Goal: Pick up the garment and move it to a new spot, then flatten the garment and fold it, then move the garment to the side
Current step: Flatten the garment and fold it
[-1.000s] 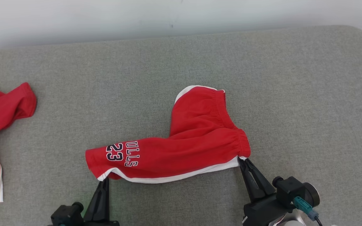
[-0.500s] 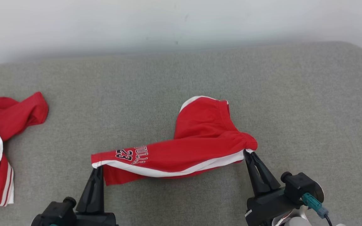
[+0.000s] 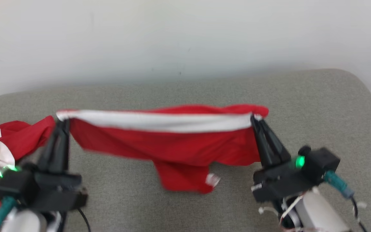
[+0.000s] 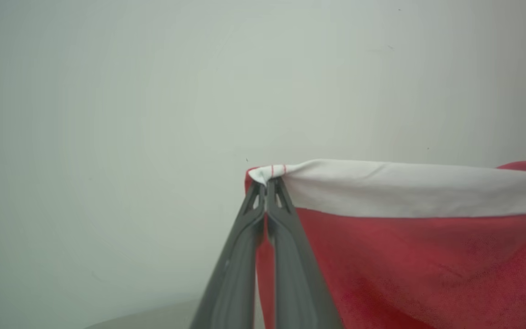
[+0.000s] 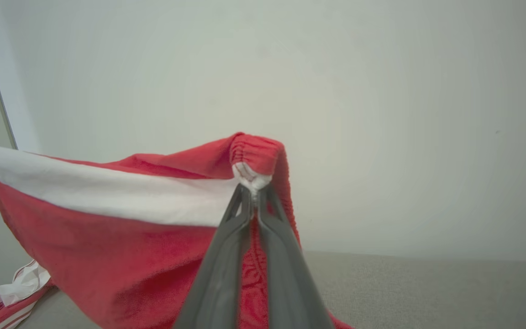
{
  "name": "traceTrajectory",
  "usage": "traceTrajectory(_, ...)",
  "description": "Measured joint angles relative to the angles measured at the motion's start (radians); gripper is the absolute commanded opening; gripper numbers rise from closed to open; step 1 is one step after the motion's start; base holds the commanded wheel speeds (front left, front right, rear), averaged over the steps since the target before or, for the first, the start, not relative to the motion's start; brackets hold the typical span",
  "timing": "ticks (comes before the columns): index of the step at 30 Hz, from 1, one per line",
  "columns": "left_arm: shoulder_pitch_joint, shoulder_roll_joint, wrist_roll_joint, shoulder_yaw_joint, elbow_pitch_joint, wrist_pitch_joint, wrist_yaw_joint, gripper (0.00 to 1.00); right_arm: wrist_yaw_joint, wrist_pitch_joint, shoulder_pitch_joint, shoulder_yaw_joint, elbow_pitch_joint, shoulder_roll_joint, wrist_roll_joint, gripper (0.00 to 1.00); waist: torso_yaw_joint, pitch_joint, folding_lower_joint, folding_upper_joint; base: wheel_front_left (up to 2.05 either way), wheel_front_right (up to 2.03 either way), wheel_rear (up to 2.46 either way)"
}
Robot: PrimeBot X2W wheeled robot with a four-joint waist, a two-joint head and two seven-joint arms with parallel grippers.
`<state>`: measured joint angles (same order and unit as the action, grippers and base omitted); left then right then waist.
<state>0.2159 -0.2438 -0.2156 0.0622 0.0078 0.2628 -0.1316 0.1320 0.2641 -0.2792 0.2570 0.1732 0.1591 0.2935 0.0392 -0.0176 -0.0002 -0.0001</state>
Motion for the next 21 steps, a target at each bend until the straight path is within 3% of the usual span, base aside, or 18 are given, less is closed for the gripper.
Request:
traceTrajectory(6,0.205,-0.153,0.004,0.073,0.053,0.000,0.000,0.00,0.000,-0.025,-0.192,0.057,0.024,0.063,0.073,0.00,0.006,-0.023,0.0001,0.0001,0.00,0.00,0.00)
traceTrajectory(9,0.328,-0.201,-0.002,0.104,0.130,0.000,0.000,0.00,0.000,-0.035,-0.317,0.067,0.065,0.071,0.085,0.00,0.008,-0.059,0.0002,0.0000,0.00,0.00,0.00)
traceTrajectory(14,0.512,-0.226,-0.005,0.148,0.235,0.000,0.000,0.00,0.000,-0.045,-0.496,0.087,0.151,0.070,0.081,0.00,0.009,-0.129,0.0003,0.0001,0.00,0.00,0.00)
traceTrajectory(21,0.895,-0.230,0.044,0.208,0.412,-0.002,0.001,0.00,0.000,-0.029,-0.865,0.078,0.325,0.094,0.025,0.00,-0.003,-0.281,0.0005,0.0002,0.00,0.00,0.00)
